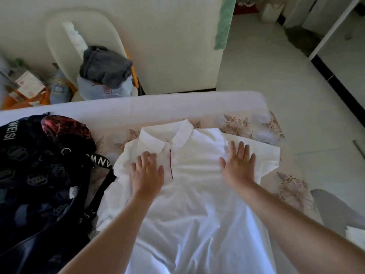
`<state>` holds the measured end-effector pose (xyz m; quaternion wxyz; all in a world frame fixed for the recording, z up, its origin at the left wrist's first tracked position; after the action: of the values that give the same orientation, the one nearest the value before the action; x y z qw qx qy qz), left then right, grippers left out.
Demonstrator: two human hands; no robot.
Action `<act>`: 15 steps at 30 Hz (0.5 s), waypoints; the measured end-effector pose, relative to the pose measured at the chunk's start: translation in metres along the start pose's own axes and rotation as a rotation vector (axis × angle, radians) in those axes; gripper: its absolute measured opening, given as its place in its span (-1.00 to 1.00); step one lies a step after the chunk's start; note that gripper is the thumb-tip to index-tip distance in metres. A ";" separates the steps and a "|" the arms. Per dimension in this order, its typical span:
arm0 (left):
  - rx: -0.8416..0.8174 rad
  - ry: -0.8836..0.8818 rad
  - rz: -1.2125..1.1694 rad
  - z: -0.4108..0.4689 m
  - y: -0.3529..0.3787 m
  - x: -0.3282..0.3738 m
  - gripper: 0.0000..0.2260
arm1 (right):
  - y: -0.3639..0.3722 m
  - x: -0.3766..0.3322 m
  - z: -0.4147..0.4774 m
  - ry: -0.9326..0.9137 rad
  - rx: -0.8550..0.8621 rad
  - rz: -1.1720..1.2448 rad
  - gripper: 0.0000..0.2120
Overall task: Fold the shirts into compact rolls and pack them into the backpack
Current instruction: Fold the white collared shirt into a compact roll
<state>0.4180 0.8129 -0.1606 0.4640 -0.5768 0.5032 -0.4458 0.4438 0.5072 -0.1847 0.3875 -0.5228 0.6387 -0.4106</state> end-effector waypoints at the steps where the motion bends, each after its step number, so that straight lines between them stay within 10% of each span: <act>1: 0.001 0.045 0.038 -0.006 0.005 0.008 -0.63 | 0.004 -0.013 -0.011 -0.065 0.028 0.006 -0.33; 7: -0.231 0.150 -0.005 -0.001 0.047 0.002 -0.40 | 0.034 -0.028 -0.005 -0.217 -0.123 -0.128 -0.35; 15: 0.048 0.251 -0.074 -0.014 -0.001 0.004 -0.65 | -0.006 -0.082 0.005 -0.237 0.035 -0.120 -0.42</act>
<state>0.4051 0.8078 -0.1574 0.3941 -0.5234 0.5251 -0.5431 0.4627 0.5871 -0.1758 0.4443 -0.5980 0.5487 -0.3794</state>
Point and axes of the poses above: each hand's wrist, its own z-axis towards the middle knuckle, its own y-axis out of the palm, x = y × z, the point moved 10 cm from there along z, towards the middle knuckle, and after that the axes turned 6 degrees about -x, right-handed, at the moved point
